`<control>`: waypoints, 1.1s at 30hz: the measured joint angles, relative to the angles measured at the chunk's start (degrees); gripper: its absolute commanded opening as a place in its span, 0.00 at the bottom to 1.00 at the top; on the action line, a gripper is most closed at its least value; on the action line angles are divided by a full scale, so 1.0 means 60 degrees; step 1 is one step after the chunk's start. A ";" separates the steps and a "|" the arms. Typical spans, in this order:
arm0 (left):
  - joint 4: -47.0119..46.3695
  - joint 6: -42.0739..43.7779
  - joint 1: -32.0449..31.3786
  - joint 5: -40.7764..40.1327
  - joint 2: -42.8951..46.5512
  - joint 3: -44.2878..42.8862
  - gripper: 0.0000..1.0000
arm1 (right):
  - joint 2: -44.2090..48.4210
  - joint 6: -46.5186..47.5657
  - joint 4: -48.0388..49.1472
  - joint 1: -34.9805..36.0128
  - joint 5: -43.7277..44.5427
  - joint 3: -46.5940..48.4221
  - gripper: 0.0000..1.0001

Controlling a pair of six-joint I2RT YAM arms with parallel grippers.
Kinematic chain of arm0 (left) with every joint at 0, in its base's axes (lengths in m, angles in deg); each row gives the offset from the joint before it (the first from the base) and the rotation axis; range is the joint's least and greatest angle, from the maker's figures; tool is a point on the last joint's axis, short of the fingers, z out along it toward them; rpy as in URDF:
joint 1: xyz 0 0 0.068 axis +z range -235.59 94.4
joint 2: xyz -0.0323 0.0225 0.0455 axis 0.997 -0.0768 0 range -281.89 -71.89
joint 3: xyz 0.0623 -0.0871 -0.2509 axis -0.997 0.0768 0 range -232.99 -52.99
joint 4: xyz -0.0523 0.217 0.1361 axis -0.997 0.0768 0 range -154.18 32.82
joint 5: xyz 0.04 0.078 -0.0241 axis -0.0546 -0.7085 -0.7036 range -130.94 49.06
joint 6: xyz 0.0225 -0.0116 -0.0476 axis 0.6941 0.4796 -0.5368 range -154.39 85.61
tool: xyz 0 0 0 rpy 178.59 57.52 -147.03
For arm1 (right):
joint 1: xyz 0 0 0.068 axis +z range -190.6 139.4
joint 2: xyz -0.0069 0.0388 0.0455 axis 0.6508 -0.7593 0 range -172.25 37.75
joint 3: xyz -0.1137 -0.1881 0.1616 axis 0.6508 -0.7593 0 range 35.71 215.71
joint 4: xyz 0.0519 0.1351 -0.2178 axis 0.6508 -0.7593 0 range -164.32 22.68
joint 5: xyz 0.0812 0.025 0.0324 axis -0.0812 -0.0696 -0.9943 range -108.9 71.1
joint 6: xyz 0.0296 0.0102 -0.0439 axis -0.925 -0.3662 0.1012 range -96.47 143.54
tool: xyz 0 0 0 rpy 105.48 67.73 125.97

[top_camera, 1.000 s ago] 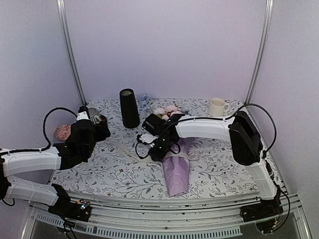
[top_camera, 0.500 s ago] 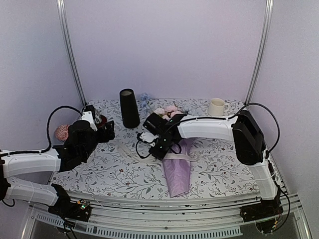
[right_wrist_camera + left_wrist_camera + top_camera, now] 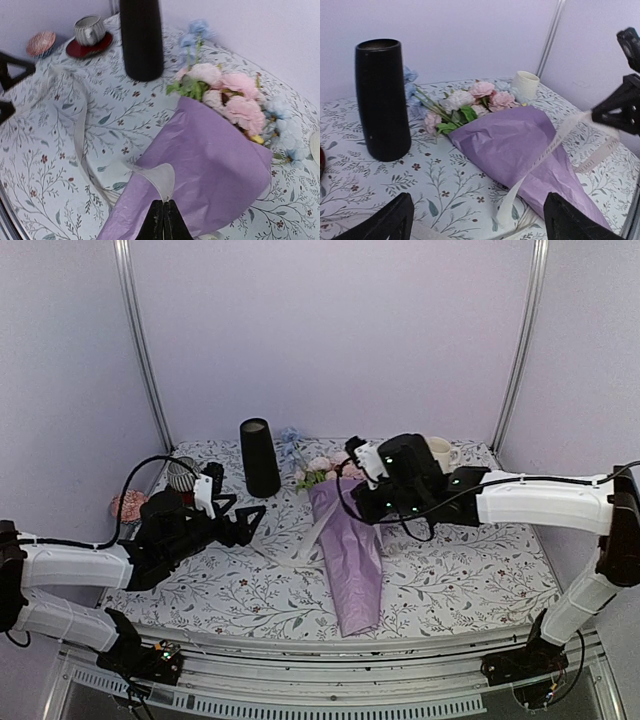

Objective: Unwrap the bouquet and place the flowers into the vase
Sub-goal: Untie the half-tied ribbon from the folded wrapping paper.

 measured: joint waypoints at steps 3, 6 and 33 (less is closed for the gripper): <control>-0.0109 0.0091 0.0000 0.0761 -0.0353 -0.0197 0.93 | 0.1027 -0.0772 0.0925 -0.0776 0.0182 -0.1191 0.05; -0.0095 0.0106 0.0000 0.1020 -0.0674 -0.0426 0.93 | 0.1902 -0.1821 0.1650 -0.1621 0.0466 -0.2652 0.11; 0.1348 -0.0051 0.0000 0.1268 -0.1953 -0.1606 0.92 | 0.1202 -0.0546 0.0667 -0.1162 -0.2124 -0.1694 0.60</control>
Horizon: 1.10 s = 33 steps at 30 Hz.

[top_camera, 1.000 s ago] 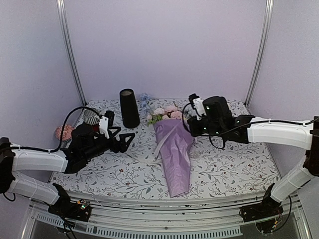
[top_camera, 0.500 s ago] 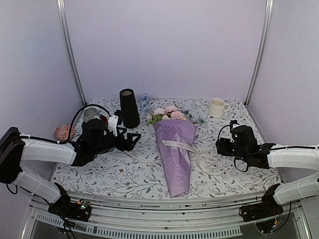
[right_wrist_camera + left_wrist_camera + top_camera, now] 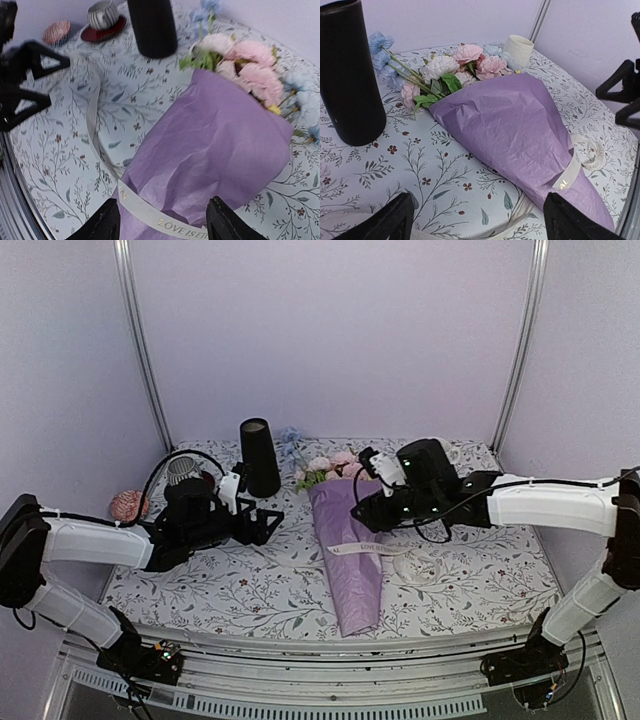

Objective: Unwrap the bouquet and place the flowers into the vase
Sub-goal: Untie the half-tied ribbon from the folded wrapping paper.

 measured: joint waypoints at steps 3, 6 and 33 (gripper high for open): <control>0.0055 0.0000 0.0000 0.0015 0.0000 -0.0011 0.92 | -0.1118 0.0408 -0.0776 0.0484 0.0069 0.0772 0.61; 0.0124 0.0004 0.0000 0.0007 0.0000 -0.0051 0.92 | -0.2102 0.0637 -0.1450 0.0798 0.0226 0.1290 0.62; 0.0382 0.0117 0.0000 -0.0328 0.0018 -0.0127 0.92 | -0.2211 0.0831 -0.2346 0.1107 0.1690 0.1657 0.08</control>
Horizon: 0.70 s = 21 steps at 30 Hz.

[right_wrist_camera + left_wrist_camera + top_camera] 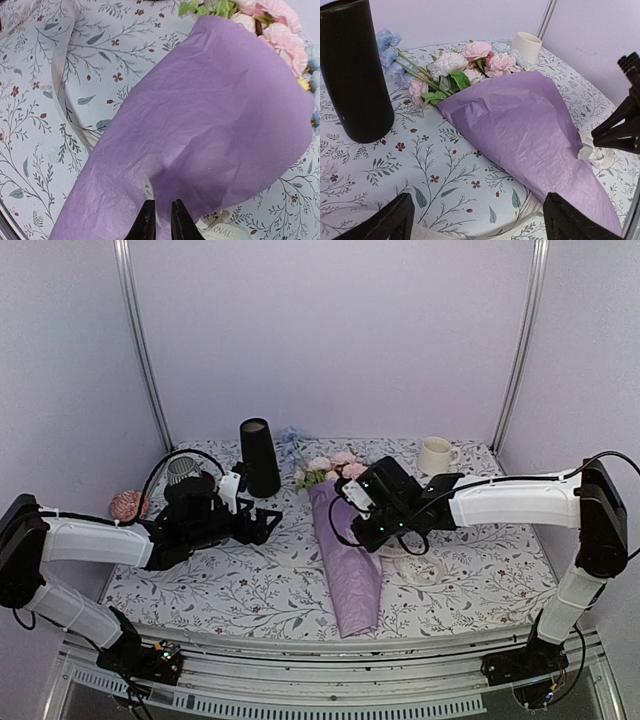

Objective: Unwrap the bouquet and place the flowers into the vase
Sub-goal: Untie the half-tied ribbon from the folded wrapping paper.

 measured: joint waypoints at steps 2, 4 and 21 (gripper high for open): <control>0.0007 0.0000 -0.0004 -0.0011 0.0007 0.0000 0.92 | 0.0335 -0.0044 0.0113 0.0000 0.0208 -0.0146 0.03; 0.0025 0.0000 -0.0004 -0.0015 0.0044 0.0000 0.92 | 0.0499 -0.0073 0.0160 0.0000 0.0441 -0.0240 0.03; 0.0062 0.0000 -0.0007 -0.0011 0.0120 -0.0015 0.92 | 0.0849 0.0474 0.0106 -0.0725 -0.1504 -0.0787 0.46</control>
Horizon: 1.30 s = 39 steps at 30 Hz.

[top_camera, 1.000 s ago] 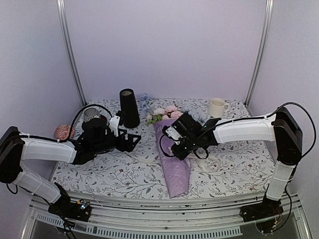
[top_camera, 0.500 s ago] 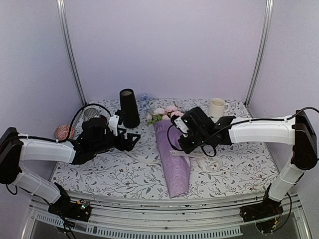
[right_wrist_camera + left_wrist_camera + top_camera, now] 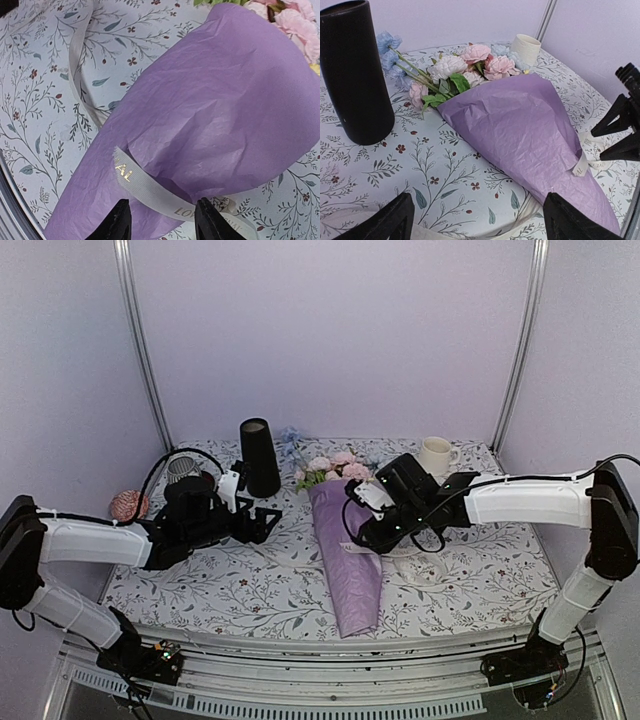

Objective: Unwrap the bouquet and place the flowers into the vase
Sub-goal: Untie the half-tied ribbon from the folded wrapping paper.

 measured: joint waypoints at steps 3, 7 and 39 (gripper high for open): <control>0.0004 0.0007 0.0000 -0.0004 -0.0044 -0.0026 0.92 | -0.0277 0.0164 -0.0062 0.0007 -0.0328 0.0000 0.50; 0.0011 0.0022 0.0000 -0.0007 -0.0127 -0.0062 0.92 | -0.0619 0.0270 -0.0076 0.0007 -0.0572 0.0000 0.55; 0.0069 0.0040 -0.0004 -0.0040 -0.0142 -0.0091 0.92 | 0.0452 0.0073 0.0189 -0.0036 0.0182 -0.0364 0.63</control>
